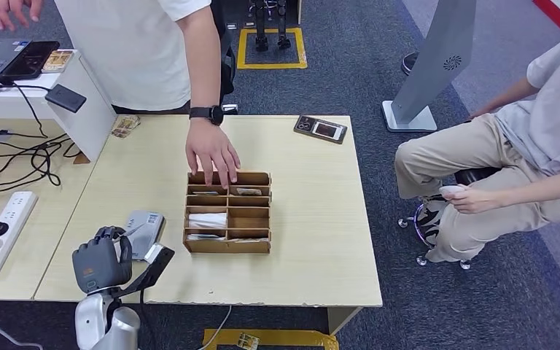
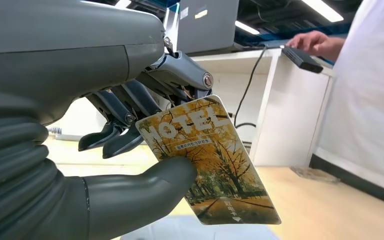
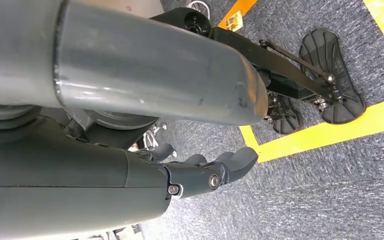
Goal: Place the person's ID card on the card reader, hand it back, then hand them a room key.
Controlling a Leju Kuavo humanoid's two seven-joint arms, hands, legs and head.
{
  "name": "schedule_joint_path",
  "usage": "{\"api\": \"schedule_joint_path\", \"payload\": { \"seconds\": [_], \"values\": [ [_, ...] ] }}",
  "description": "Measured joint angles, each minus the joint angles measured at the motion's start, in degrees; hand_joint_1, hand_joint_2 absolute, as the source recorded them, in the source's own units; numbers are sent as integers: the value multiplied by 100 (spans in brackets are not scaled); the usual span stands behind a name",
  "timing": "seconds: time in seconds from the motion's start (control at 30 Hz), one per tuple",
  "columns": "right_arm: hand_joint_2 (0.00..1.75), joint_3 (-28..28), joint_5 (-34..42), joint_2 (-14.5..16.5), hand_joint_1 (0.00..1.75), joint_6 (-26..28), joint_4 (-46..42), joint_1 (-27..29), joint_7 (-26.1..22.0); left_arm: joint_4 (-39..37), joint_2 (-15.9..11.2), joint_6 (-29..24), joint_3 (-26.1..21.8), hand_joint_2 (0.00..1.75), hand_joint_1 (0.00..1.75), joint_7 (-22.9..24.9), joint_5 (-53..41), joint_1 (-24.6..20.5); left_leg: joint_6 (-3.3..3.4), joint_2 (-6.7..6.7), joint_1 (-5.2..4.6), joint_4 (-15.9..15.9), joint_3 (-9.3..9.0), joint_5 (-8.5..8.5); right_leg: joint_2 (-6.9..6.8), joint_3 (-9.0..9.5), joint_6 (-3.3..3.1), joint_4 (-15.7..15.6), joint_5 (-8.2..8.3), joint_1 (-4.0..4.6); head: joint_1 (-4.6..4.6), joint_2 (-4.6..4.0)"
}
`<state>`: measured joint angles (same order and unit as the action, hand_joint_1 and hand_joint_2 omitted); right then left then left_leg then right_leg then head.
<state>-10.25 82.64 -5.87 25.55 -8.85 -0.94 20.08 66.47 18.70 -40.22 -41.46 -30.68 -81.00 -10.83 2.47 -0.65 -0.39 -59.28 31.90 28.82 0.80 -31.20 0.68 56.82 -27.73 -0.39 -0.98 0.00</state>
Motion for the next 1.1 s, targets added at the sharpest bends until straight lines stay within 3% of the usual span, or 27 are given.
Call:
{"api": "schedule_joint_path", "payload": {
  "seconds": [0.2,0.5,1.1],
  "values": [
    [0,-13,0,-8,0,5,0,5,-4,-348,-45,-7,155,175,175,226,-210,70,0,0,-1,0,-2,0,0,1,0,0,0,-1,-1,0],
    [0,-35,0,-46,0,26,0,13,-15,-811,-182,-15,931,175,175,946,-278,327,0,0,-4,0,-13,1,-2,13,0,-1,0,-4,-1,0],
    [0,-89,0,-79,0,74,2,47,-75,-1186,-274,-17,1305,175,175,977,-33,491,0,3,-2,1,-24,0,-1,24,0,0,0,-2,0,0]
  ]
}}
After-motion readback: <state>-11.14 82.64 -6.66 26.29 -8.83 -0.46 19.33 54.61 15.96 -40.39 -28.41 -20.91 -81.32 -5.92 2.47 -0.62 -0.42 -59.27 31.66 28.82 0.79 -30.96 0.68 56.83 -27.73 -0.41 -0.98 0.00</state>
